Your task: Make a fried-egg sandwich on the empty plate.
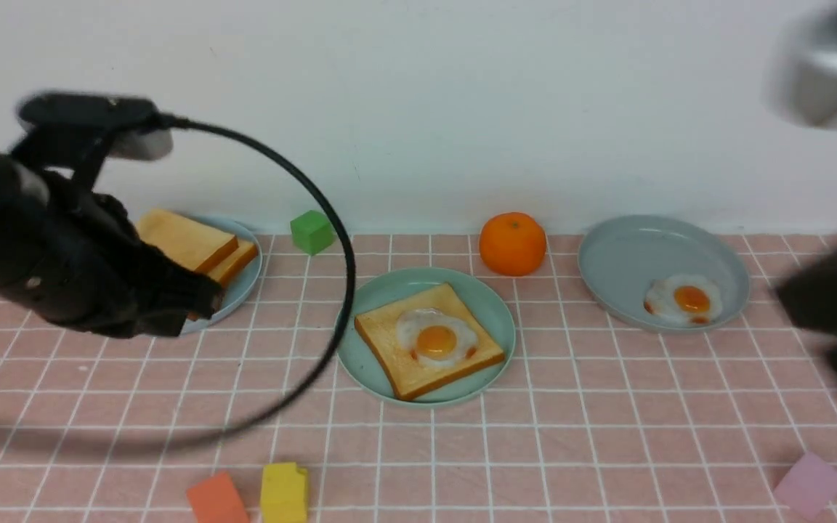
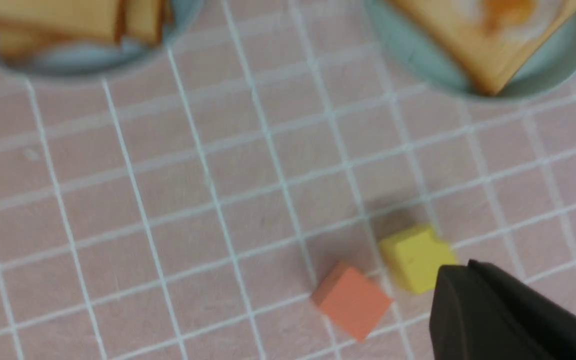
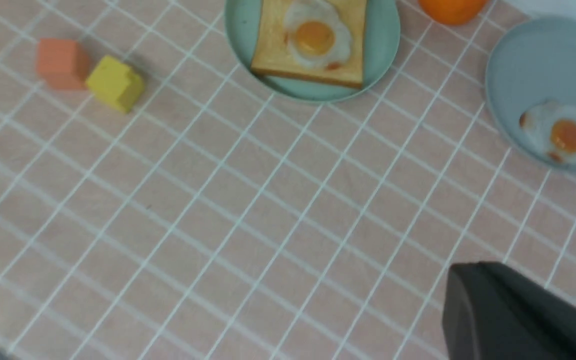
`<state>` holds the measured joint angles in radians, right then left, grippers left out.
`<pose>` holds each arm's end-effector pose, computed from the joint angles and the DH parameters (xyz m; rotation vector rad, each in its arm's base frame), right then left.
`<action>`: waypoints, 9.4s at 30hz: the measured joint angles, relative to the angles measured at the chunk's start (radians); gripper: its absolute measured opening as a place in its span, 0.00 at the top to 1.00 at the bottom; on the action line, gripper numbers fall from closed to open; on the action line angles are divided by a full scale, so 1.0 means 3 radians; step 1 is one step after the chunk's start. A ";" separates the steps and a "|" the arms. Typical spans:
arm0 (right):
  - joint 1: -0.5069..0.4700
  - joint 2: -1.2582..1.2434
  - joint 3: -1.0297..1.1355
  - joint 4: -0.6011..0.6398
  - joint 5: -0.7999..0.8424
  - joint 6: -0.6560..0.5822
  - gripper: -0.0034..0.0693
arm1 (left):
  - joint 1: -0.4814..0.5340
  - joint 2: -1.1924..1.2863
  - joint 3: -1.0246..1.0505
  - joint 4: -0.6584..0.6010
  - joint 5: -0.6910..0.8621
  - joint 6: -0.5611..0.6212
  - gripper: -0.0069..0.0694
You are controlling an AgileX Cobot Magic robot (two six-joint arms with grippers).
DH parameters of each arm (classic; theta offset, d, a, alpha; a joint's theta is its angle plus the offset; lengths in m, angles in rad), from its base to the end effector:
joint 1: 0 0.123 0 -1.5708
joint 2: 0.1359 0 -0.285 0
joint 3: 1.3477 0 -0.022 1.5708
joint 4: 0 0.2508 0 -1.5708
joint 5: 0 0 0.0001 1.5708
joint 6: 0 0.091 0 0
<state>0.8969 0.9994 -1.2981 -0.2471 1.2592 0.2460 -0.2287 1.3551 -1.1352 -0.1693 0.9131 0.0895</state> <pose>0.1172 0.1128 0.4288 -0.7605 2.2907 0.2066 0.2645 -0.0740 0.3179 0.3272 2.5976 -0.2606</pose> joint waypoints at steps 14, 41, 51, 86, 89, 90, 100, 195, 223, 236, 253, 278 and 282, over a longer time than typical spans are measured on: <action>0.0000 -0.0977 0.0550 0.0192 0.0042 0.0012 0.96 | 0.0213 0.1578 -0.1327 0.0609 -0.0112 -0.0229 0.77; 0.0000 -0.1014 0.0559 0.0457 0.0020 0.0035 0.94 | 0.0456 0.2640 -0.2315 0.0798 -0.0018 0.0353 0.47; 0.0000 -0.1014 0.0559 0.0454 0.0020 0.0035 0.93 | 0.0456 0.2818 -0.2315 0.0775 -0.0192 0.0375 0.47; 0.0000 -0.1021 0.0559 0.0353 0.0040 0.0035 0.91 | -0.0390 0.2076 -0.2325 0.0919 0.0045 0.0317 0.90; 0.0000 -0.1028 0.0559 0.0312 0.0040 0.0035 0.91 | -0.0774 0.2123 -0.2260 0.0846 0.0067 0.0383 0.90; 0.0000 -0.1028 0.0559 0.0312 0.0040 0.0035 0.91 | -0.0820 0.2131 -0.2256 0.0843 0.0067 0.0394 0.90; 0.0000 -0.1165 0.0567 0.0291 0.0040 0.0035 0.90 | -0.1311 0.2534 -0.2225 0.0923 -0.0115 0.0473 0.90; -0.0046 -0.1315 0.0727 0.0443 -0.0100 0.0035 0.95 | -0.1341 -0.4130 0.2926 0.0035 -0.2343 0.0286 0.93; -0.2973 -0.3338 0.4377 0.0877 -0.3139 -0.0377 0.97 | -0.1341 -0.4127 0.2926 0.0035 -0.2296 0.0286 0.92; -0.2939 -0.3368 0.4414 0.1028 -0.3184 -0.0633 0.97 | -0.1341 -0.4127 0.2926 0.0035 -0.2290 0.0286 0.91; -0.2888 -0.3368 0.4393 0.1036 -0.2935 -0.0729 0.96 | -0.1341 -0.4127 0.2926 0.0035 -0.2284 0.0286 0.90; -0.2888 -0.3368 0.4389 0.1036 -0.2915 -0.0732 0.94 | 0.0315 -0.4555 0.3633 0.0070 -0.2629 -0.0275 0.93; -0.2888 -0.3368 0.4389 0.1036 -0.2915 -0.0732 0.93 | 0.0713 -0.4555 0.3865 0.0078 -0.2148 -0.0583 0.93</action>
<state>0.0306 -0.0111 0.0185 0.0637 0.3848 0.0266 -0.0148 -0.0114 0.0243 -0.1459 0.2687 -0.0853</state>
